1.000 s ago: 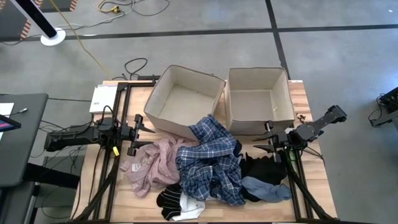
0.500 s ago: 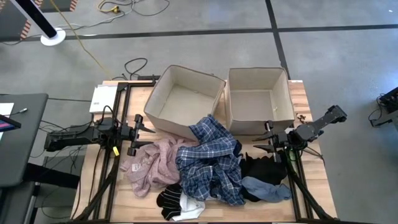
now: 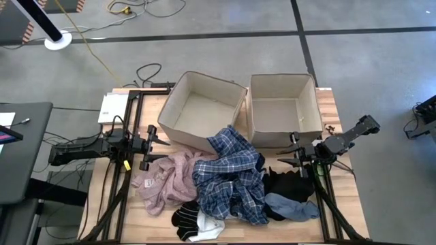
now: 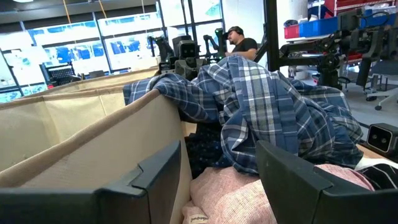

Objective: Sort clothes

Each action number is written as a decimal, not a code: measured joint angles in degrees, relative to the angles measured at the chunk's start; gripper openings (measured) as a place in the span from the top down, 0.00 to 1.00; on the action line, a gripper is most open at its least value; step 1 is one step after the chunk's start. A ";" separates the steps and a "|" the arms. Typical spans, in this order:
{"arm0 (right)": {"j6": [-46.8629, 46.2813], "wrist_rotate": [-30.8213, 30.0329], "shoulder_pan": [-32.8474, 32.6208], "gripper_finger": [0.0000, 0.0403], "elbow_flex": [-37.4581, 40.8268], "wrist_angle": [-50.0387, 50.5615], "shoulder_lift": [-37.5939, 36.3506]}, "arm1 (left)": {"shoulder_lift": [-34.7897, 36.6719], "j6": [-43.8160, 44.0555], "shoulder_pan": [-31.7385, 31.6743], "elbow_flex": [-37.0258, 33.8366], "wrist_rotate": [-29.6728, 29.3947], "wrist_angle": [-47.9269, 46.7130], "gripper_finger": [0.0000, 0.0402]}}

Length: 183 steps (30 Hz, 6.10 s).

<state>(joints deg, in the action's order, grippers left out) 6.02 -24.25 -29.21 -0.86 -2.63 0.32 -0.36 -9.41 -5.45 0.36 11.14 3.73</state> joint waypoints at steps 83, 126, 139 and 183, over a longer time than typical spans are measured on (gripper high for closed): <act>17.58 -0.04 1.97 0.37 -19.81 -24.83 21.26 | 0.00 -0.02 0.01 0.00 0.01 0.01 0.50; -8.24 19.40 15.98 0.03 -61.88 13.86 100.69 | 0.00 -0.01 0.02 0.00 0.02 0.00 0.50; -10.01 19.87 15.98 0.55 -61.86 10.42 104.93 | 0.00 -0.02 0.02 0.02 0.00 0.00 0.50; 22.80 -0.34 4.04 0.94 -74.46 6.59 74.93 | 0.00 0.00 0.01 0.02 0.00 0.00 0.50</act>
<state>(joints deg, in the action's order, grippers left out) 28.82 -24.59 -25.17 -75.33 3.96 75.25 -0.36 -9.41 -5.44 0.38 11.14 3.73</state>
